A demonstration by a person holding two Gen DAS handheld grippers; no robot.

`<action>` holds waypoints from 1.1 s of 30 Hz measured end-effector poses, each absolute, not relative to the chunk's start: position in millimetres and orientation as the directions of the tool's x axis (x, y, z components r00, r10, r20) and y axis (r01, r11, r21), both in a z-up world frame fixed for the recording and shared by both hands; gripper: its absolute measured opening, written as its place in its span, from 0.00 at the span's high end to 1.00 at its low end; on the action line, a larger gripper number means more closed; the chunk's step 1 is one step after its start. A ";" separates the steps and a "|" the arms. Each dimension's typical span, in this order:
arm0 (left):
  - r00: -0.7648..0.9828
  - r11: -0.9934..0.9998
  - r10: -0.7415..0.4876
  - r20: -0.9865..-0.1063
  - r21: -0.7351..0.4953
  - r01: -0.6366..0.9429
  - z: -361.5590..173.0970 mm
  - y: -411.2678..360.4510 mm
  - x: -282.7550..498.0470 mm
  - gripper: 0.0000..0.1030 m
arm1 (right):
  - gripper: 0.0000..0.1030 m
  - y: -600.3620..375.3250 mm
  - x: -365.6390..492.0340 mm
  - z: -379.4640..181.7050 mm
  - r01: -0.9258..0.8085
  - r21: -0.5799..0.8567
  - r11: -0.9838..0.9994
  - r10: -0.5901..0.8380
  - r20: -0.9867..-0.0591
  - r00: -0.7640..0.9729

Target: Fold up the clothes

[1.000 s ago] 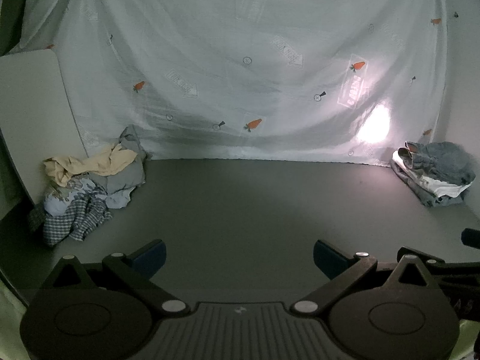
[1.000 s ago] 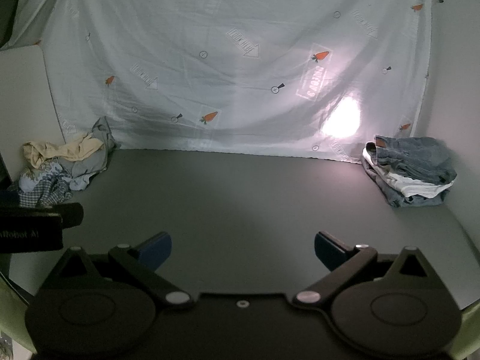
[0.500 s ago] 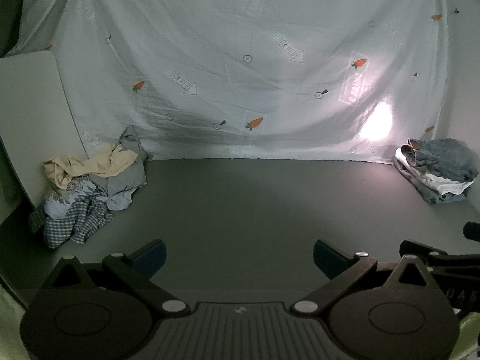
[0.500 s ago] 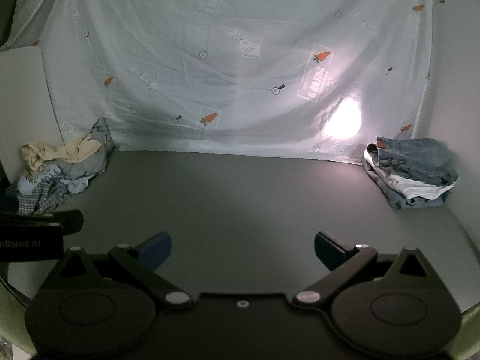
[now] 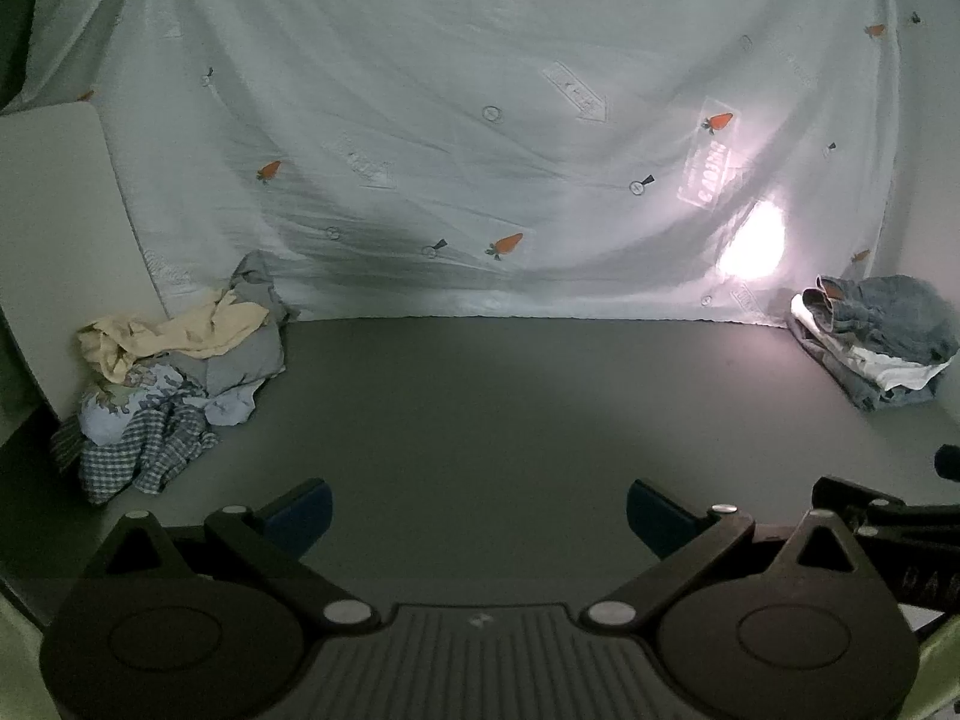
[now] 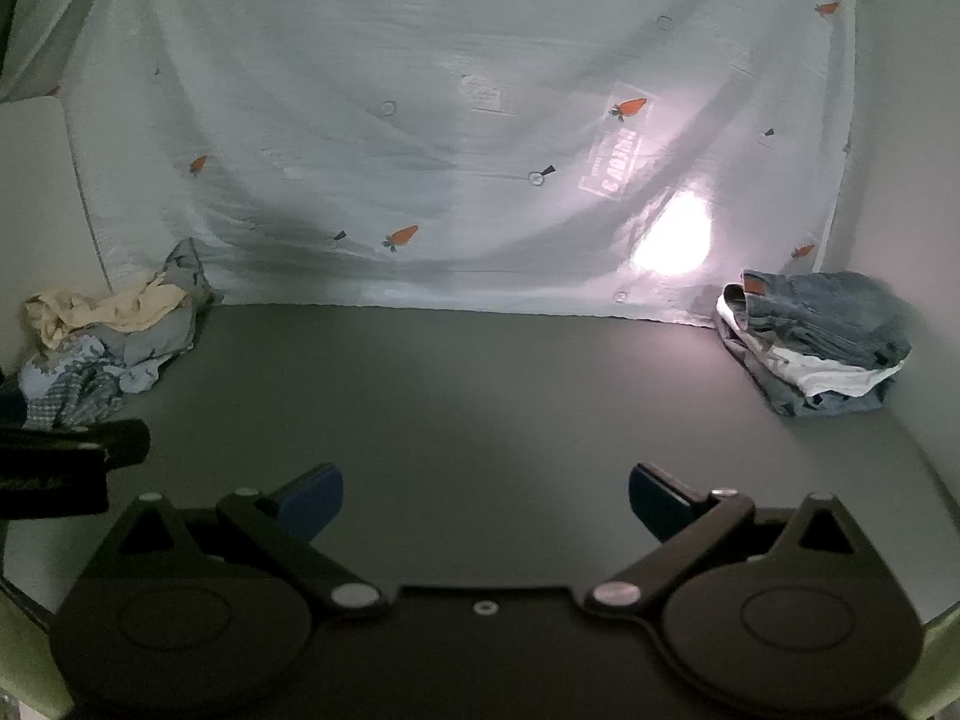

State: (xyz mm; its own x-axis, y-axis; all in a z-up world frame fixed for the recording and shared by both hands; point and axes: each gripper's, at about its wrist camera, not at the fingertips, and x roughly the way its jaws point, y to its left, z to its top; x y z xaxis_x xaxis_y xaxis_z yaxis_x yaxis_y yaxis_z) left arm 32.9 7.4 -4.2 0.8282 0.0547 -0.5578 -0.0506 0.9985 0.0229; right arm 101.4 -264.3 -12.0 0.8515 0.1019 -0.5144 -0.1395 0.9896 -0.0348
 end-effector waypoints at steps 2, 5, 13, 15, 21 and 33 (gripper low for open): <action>0.825 0.999 0.053 -0.563 0.019 -0.051 -3.9 6.2 37.4 0.00 | 0.00 -265.3 104.7 -12.7 -0.132 -0.031 0.991 0.097 -0.517 0.850; 0.821 0.999 0.034 -0.570 -0.005 -0.045 -2.4 2.9 49.4 0.00 | 0.00 -265.2 112.9 -17.8 -0.119 -0.022 0.993 0.090 -0.524 0.847; 0.811 0.995 -0.012 -0.584 -0.084 -0.045 -2.6 -13.5 100.6 0.00 | 0.00 -307.8 157.2 -14.7 -0.056 0.029 0.998 0.063 -0.527 0.848; 0.805 0.989 -0.028 -0.592 -0.134 -0.064 -2.8 -13.4 116.8 0.00 | 0.00 -315.2 173.1 -17.3 -0.044 0.058 0.997 0.068 -0.527 0.847; 0.799 0.938 -0.045 -0.600 -0.300 -0.173 0.3 12.6 155.7 0.00 | 0.00 -335.5 251.6 -28.2 -0.025 0.234 0.972 0.158 -0.567 0.808; 0.719 0.671 0.068 -0.691 -0.502 -0.546 -42.5 150.5 189.5 0.00 | 0.00 -290.5 384.6 -149.6 0.158 0.821 0.548 0.696 -0.553 0.458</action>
State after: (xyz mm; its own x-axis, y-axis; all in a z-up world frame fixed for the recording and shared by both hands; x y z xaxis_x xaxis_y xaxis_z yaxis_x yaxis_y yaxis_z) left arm 189.5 150.5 -42.5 0.7194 0.0679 -0.6913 -0.5460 0.6705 -0.5023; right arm 384.6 -290.5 -149.6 0.4581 0.6960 -0.5529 0.1581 0.5483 0.8212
